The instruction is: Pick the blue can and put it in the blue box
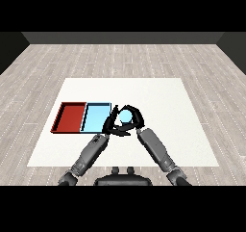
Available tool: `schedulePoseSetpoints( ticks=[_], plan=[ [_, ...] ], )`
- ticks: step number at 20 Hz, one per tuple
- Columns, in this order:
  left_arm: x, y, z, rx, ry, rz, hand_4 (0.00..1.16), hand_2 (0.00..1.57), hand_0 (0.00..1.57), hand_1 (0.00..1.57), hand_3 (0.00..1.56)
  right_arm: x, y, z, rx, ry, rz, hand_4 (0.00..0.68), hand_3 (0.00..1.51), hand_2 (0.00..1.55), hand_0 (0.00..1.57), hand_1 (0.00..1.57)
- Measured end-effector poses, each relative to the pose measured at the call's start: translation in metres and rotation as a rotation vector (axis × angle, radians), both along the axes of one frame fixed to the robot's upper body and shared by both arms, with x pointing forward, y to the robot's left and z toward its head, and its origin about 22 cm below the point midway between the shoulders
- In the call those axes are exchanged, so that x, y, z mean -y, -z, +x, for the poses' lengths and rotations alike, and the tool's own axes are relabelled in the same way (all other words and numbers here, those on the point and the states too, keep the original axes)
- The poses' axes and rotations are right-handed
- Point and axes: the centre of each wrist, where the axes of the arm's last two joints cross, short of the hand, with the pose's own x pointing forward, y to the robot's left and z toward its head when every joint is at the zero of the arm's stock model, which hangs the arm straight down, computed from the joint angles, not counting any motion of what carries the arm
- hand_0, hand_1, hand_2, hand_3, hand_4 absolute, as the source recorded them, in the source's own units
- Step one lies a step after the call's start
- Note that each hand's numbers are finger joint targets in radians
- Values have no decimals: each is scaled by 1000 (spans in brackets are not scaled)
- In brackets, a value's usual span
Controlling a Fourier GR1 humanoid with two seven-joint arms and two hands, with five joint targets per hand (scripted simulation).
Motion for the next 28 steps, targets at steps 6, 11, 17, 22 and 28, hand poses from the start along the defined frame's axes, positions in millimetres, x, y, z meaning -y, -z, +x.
schedulePoseSetpoints(
  ticks=[6, 11, 17, 22, 28],
  plan=[
    [11, 0, 0, 2, 9, 4, 0, 0, 0, 0, 0, -13, -3, -9, -4, -28, 2, 626, 1396, 1443, 1416, 1416],
    [10, 12, -4, 12, 19, -9, 174, 0, 0, 0, 0, -24, -7, -12, 2, -37, -28, 617, 1395, 1426, 1319, 1319],
    [9, 11, 3, 66, -62, 166, 181, 480, 322, 322, 327, -36, -11, -14, 12, -66, -46, 593, 1398, 1467, 1460, 1460],
    [-1, 9, 8, 97, -88, 330, 312, 151, 0, 0, 0, -41, -8, -12, 26, -79, -54, 595, 1394, 1462, 1457, 1457],
    [-3, 12, 4, 99, -151, 256, 691, 969, 950, 950, 849, -48, -8, -12, 34, -95, -52, 604, 1393, 1451, 1442, 1442]
  ],
)
